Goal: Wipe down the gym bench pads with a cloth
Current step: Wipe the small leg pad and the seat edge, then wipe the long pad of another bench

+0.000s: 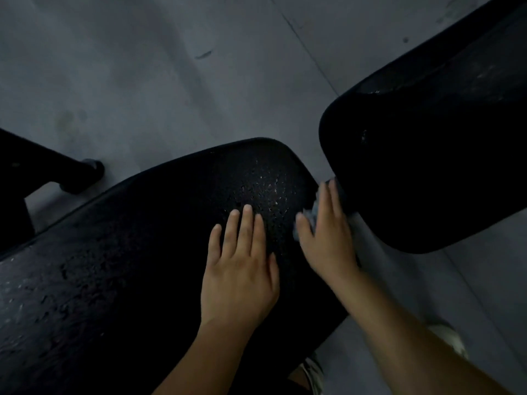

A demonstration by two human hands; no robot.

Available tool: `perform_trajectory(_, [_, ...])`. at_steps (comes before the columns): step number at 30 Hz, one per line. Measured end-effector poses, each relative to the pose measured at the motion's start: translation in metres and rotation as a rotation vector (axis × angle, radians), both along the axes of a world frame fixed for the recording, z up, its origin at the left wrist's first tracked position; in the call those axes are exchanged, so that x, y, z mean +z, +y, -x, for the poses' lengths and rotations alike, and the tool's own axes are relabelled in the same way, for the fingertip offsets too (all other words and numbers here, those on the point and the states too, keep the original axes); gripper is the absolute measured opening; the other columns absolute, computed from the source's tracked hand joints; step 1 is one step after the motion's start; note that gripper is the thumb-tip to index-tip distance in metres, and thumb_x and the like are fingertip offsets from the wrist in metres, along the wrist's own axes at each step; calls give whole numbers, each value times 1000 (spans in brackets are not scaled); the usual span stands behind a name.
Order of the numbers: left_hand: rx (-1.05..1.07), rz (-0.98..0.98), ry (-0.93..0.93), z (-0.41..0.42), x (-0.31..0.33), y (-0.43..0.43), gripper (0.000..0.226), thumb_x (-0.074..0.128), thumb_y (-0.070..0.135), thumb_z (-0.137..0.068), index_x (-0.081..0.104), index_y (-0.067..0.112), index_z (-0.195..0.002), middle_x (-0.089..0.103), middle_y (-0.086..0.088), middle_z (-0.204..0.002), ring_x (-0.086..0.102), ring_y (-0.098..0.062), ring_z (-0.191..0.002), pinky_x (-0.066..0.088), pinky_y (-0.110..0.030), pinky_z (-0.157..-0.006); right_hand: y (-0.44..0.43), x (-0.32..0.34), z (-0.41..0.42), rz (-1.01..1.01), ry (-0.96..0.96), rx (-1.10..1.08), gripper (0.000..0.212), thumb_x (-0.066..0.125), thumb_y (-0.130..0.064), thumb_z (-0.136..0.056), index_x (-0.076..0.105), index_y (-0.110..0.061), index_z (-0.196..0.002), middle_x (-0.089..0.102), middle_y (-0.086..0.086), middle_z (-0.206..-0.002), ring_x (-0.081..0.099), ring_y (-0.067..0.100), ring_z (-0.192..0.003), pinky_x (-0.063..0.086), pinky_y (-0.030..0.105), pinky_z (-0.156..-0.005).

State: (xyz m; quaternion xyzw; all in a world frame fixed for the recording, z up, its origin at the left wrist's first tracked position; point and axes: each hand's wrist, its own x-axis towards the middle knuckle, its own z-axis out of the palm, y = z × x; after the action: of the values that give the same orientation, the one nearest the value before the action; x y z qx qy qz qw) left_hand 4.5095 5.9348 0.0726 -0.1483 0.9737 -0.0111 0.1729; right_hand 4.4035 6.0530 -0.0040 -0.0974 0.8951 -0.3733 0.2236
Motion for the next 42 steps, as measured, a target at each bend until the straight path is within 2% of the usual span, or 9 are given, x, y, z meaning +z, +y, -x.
perform_trajectory(2, [0, 16, 3, 0, -4, 0, 66, 34, 39, -98, 27, 6, -155, 21, -14, -164, 14, -27, -153, 16, -50, -123, -28, 5, 19, 47, -33, 4, 74, 51, -27, -99, 10, -9, -158, 8, 10, -166, 10, 21, -153, 17, 39, -123])
perform_trajectory(7, [-20, 13, 7, -5, -8, -6, 63, 31, 32, -97, 34, 4, -153, 24, -15, -163, 18, -27, -153, 19, -49, -122, 31, 29, -53, 195, -13, 459, 77, 38, -12, -84, 18, -14, -158, 9, -5, -167, 6, 10, -153, 20, 36, -123])
perform_trajectory(12, [-33, 7, -8, 2, -1, -9, 62, 34, 36, -96, 46, 5, -147, 31, -14, -160, 28, -28, -149, 22, -45, -120, 49, 25, -16, 70, -103, 284, 77, 39, -16, -82, 23, -18, -157, 4, -10, -166, 21, 15, -150, 35, 38, -115])
perform_trajectory(15, [-14, 59, -22, -1, 5, -19, 68, 36, 48, -93, 45, 9, -149, 31, -13, -160, 27, -30, -149, 24, -48, -120, 28, 26, -22, 82, -52, 384, 75, 30, -18, -81, 26, -11, -156, 12, 1, -166, 11, 18, -153, 26, 39, -121])
perform_trajectory(18, [5, 105, -57, -7, 8, -32, 75, 34, 59, -93, 37, 14, -153, 25, -12, -163, 20, -33, -151, 21, -51, -121, 32, 24, -15, 82, -129, 339, 71, 44, -7, -88, 25, -13, -156, 11, -4, -166, 13, 12, -151, 22, 29, -121])
perform_trajectory(25, [24, 114, -69, 6, 41, -22, 79, 28, 58, -89, 34, 14, -155, 23, -11, -164, 21, -32, -151, 23, -52, -120, 28, 57, -15, 76, -115, 320, 70, 46, -3, -91, 24, -15, -156, 11, -4, -166, 13, 11, -151, 23, 26, -120])
perform_trajectory(32, [8, 161, 85, 57, 181, -5, 77, 30, 57, -91, 34, 13, -154, 26, -12, -163, 24, -30, -150, 26, -50, -119, 17, 197, 27, 171, 36, 219, 66, 47, -3, -91, 30, -12, -154, 22, 2, -163, 19, 13, -150, 9, 16, -116])
perform_trajectory(36, [-5, 232, 235, 90, 316, 0, 74, 37, 54, -89, 46, 9, -147, 35, -14, -158, 36, -34, -145, 34, -49, -114, 29, 321, 67, 255, 154, 163, 64, 47, -5, -93, 30, -12, -154, 24, 2, -162, 20, 13, -149, 10, 16, -117])
perform_trajectory(42, [-10, 319, 576, 133, 533, 34, 73, 42, 57, -89, 50, 11, -146, 39, -11, -157, 40, -32, -143, 23, -43, -112, 66, 537, 120, 328, 443, 108, 62, 40, -13, -97, 24, -22, -157, 16, -11, -162, 16, 6, -149, 4, 3, -108])
